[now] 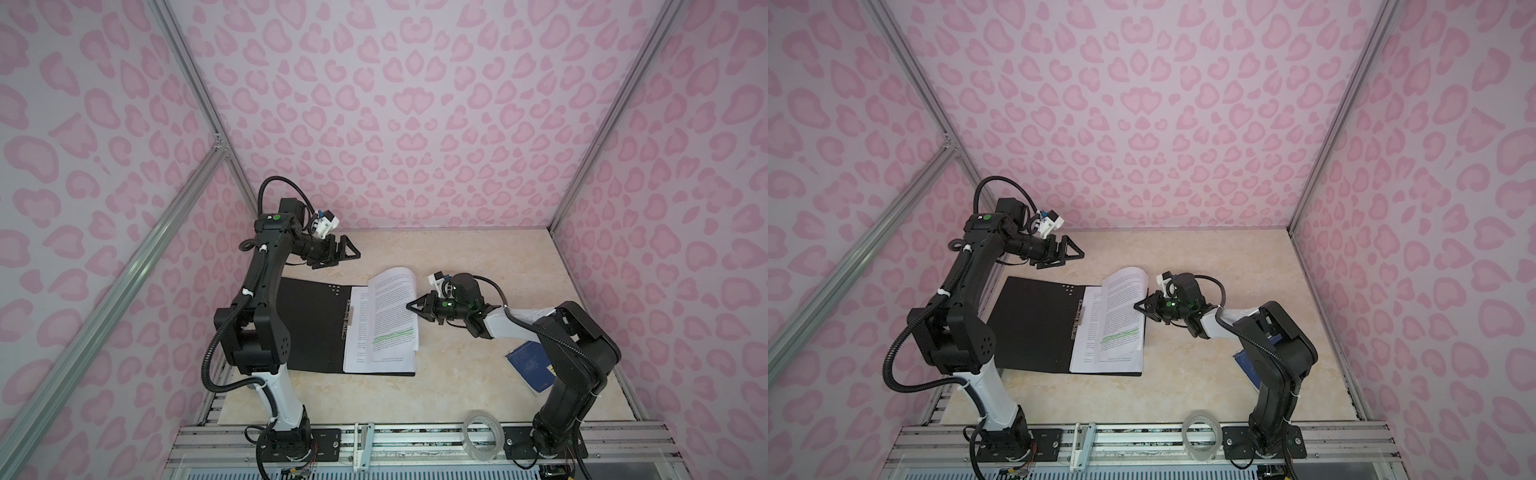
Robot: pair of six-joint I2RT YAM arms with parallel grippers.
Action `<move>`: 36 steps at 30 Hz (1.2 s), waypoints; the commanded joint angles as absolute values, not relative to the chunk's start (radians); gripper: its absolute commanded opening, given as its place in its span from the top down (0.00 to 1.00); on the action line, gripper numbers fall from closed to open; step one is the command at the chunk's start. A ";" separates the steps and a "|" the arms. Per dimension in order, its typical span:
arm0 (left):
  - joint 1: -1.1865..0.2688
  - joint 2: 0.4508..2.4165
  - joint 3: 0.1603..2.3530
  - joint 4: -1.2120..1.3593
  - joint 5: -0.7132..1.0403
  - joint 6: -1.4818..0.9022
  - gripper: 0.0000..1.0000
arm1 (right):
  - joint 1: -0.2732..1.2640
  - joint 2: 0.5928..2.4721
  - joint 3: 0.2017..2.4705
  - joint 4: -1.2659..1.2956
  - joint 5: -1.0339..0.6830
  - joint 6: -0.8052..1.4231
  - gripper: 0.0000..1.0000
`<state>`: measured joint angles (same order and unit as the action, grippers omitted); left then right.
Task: Put the files into the folder
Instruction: 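Carry the highlighted sheet over the folder and lower it onto the stack, then push the highlighted sheet's edge toward the metal clip with the right gripper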
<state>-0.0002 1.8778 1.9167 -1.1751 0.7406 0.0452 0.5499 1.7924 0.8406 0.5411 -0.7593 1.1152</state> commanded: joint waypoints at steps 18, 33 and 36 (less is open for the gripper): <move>0.000 1.884 1.897 -1.187 0.767 0.071 0.01 | 0.601 1.859 0.894 0.354 -0.662 0.990 0.74; 0.000 1.908 1.917 -1.197 0.763 0.075 0.01 | 0.620 1.828 0.903 0.231 -0.603 0.926 0.67; -0.001 1.900 1.895 -1.186 0.760 0.076 0.01 | 0.620 1.809 0.924 0.155 -0.582 0.878 0.67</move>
<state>-0.0002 1.9064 1.9068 -1.1793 0.7555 0.0635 0.6170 1.8198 0.9100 0.2276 -0.6132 0.9348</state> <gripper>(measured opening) 0.986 0.330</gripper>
